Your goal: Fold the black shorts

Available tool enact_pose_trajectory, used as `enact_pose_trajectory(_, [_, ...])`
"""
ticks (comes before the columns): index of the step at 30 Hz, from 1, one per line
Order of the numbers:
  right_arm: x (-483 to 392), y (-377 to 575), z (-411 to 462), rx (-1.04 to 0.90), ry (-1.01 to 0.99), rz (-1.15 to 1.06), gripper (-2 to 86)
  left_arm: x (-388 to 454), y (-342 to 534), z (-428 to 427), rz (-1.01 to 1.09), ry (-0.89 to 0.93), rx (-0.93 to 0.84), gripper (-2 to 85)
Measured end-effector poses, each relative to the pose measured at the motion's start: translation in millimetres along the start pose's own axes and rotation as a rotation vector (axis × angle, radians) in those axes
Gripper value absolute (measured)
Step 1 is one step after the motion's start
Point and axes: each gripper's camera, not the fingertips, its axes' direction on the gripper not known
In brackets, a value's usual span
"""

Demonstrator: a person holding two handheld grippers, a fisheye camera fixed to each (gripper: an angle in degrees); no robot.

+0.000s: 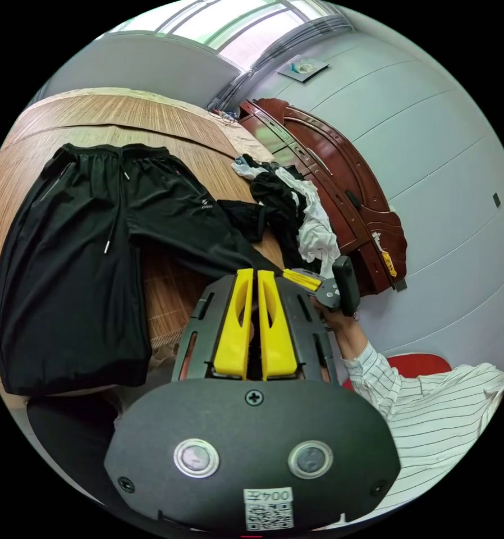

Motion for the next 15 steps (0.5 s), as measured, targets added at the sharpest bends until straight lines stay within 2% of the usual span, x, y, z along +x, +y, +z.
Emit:
enact_pose_trajectory(5, [24,14,28,-0.044,-0.05,0.0,0.7,-4,44,79,0.016,-0.061,-0.146,3.0])
enact_pose_trajectory(9, [39,23,32,-0.001,-0.049,0.01,4.4,-13,62,121,-0.012,0.037,-0.237,5.1])
enact_pose_trajectory(12, [47,33,34,-0.022,-0.017,-0.042,6.2,-4,59,115,0.019,0.091,-0.228,7.1])
enact_pose_trajectory(15, [68,48,33,-0.029,-0.022,0.011,6.4,2,56,95,0.059,0.102,-0.21,8.7])
